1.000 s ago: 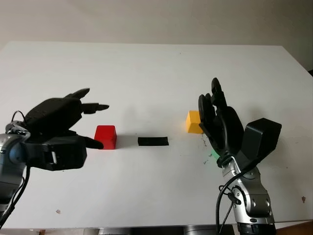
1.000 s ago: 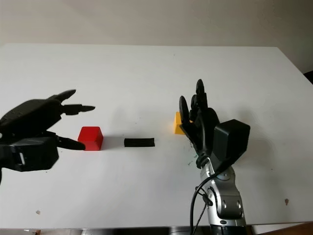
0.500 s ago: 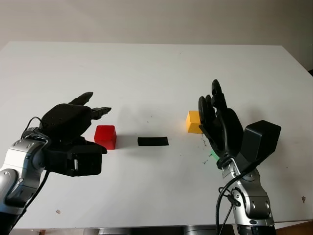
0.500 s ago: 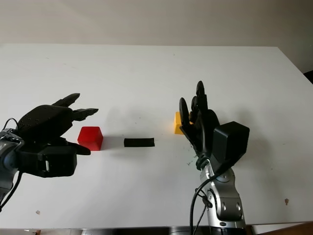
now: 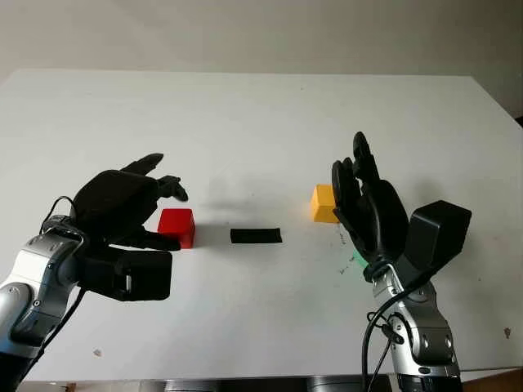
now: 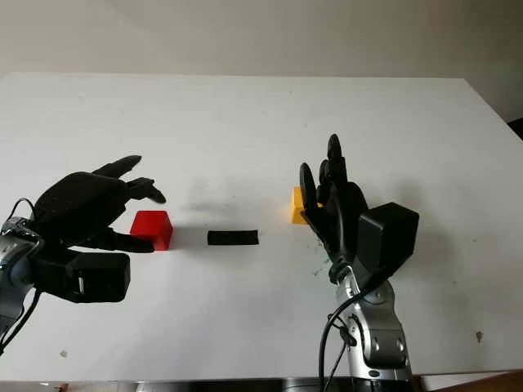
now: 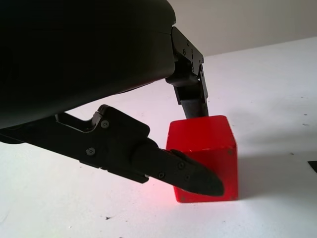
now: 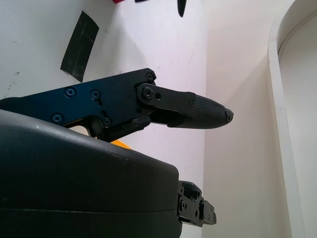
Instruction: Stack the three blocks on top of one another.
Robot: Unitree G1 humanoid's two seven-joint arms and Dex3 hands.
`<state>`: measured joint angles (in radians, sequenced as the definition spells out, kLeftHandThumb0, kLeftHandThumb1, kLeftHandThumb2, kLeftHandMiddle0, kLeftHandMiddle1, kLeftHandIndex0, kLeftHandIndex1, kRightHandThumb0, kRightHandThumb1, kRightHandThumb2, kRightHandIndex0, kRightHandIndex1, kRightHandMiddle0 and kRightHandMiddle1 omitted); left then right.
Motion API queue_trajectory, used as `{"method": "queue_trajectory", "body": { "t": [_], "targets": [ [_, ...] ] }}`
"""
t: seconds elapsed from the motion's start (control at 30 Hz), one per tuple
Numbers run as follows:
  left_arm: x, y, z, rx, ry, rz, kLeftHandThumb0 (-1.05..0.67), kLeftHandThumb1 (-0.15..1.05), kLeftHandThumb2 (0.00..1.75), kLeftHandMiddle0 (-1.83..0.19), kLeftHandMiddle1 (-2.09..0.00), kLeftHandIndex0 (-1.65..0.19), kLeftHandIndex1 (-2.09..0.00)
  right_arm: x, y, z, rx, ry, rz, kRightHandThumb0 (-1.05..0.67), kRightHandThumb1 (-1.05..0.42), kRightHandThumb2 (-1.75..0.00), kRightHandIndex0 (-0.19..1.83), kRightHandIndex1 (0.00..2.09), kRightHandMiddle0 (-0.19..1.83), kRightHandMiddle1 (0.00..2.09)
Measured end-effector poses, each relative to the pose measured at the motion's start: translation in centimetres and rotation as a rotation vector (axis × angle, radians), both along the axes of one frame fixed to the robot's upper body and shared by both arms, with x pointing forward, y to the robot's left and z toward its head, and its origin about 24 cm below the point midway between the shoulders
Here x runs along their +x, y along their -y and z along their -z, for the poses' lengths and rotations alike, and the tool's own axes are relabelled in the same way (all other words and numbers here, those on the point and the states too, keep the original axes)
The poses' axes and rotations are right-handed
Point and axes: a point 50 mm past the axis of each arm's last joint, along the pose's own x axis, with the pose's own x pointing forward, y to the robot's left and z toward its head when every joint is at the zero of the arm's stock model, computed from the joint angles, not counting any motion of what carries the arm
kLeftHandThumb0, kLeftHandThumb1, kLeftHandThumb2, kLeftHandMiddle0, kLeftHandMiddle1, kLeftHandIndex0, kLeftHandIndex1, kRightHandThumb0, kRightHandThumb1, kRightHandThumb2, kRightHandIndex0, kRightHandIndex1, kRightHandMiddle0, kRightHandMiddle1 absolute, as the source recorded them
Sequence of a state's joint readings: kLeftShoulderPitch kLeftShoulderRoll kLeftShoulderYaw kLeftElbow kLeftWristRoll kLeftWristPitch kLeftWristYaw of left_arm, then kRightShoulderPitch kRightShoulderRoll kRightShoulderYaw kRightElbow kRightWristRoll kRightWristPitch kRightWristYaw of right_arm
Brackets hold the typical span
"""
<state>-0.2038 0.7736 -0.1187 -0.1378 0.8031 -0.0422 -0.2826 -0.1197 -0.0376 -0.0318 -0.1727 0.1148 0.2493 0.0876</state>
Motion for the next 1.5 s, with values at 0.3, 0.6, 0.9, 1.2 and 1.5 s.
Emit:
{"method": "queue_trajectory", "body": {
  "t": [0.3, 0.6, 0.9, 1.2, 1.5],
  "targets": [
    [0.0, -0.1, -0.1, 0.042, 0.007, -0.021, -0.46, 0.99, 0.05, -0.32, -0.07, -0.25, -1.6, 0.1, 0.0, -0.1, -0.004, -0.001, 0.005, -0.58, -1.05, -0.56, -0.19, 0.04, -0.17, 0.05],
    [-0.7, 0.6, -1.1, 0.068, -0.03, 0.007, -0.47, 1.0, 0.06, -0.31, -0.06, -0.24, -1.6, 0.1, -0.2, -0.2, 0.0, 0.012, -0.004, -0.58, -1.05, -0.55, -0.19, 0.03, -0.17, 0.05],
    [1.0, 2.5, -4.7, 0.02, -0.098, 0.056, -0.45, 0.98, 0.05, -0.39, -0.08, -0.35, -1.53, 0.4, -0.8, -0.5, -0.009, 0.021, -0.017, -0.61, -1.05, -0.54, -0.19, 0.01, -0.18, 0.05],
    [2.7, 6.6, -5.4, -0.069, -0.158, 0.13, -0.37, 0.94, 0.05, -0.42, -0.07, -0.37, -1.55, 0.6, -0.9, -0.5, -0.011, 0.01, 0.004, -0.63, -1.05, -0.52, -0.19, 0.03, -0.17, 0.06],
    [2.7, 9.4, -3.5, -0.065, -0.181, 0.151, -0.37, 0.93, 0.05, -0.35, -0.04, -0.36, -1.54, 0.6, -0.9, -0.4, -0.016, 0.0, 0.011, -0.63, -1.05, -0.51, -0.19, 0.03, -0.17, 0.05]
  ]
}}
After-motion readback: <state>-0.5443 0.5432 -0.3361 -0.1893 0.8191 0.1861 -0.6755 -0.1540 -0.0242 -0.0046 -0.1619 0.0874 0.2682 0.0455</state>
